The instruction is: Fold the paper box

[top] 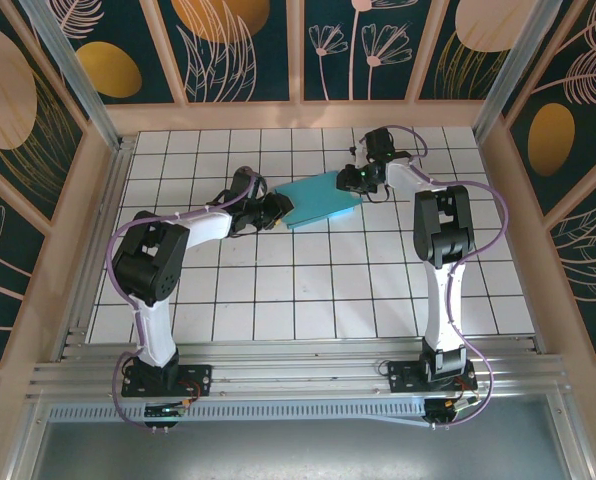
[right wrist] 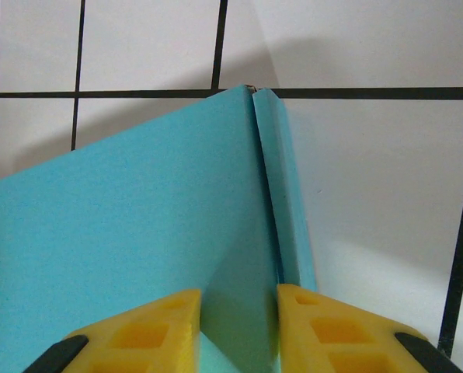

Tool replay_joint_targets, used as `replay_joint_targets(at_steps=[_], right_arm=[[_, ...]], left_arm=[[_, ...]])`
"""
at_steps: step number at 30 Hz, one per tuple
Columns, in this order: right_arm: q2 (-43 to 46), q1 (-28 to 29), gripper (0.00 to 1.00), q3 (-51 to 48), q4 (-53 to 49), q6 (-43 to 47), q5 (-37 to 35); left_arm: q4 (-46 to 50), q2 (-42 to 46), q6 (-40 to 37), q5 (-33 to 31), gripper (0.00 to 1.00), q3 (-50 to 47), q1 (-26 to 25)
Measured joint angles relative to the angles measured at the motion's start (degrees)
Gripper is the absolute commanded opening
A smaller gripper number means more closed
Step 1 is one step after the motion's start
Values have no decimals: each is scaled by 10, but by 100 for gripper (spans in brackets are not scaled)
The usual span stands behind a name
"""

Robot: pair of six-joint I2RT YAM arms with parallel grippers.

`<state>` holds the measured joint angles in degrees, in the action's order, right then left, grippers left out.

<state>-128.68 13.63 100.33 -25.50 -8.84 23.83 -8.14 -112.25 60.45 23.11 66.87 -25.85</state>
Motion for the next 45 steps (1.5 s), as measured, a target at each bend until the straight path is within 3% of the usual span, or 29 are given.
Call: replay_joint_targets(at_steps=[11, 18, 24, 33, 39, 45], right_arm=[[7, 1, 26, -15, 14, 0, -11], [15, 6, 25, -30, 29, -2, -25], [26, 18, 24, -46, 41, 0, -63], [30, 31, 23, -47, 42, 10, -104], [34, 35, 23, -54, 46, 10, -114], [36, 37, 23, -58, 48, 10, -118]], left_arm=[[-12, -23, 14, 7, 18, 0, 0], [-2, -22, -3, -12, 28, 0, 0], [43, -9, -35, -45, 30, 13, -2], [123, 17, -81, -134, 36, 50, -2], [136, -18, -101, -128, 41, 103, -2], [128, -73, -112, -112, 39, 119, -2]])
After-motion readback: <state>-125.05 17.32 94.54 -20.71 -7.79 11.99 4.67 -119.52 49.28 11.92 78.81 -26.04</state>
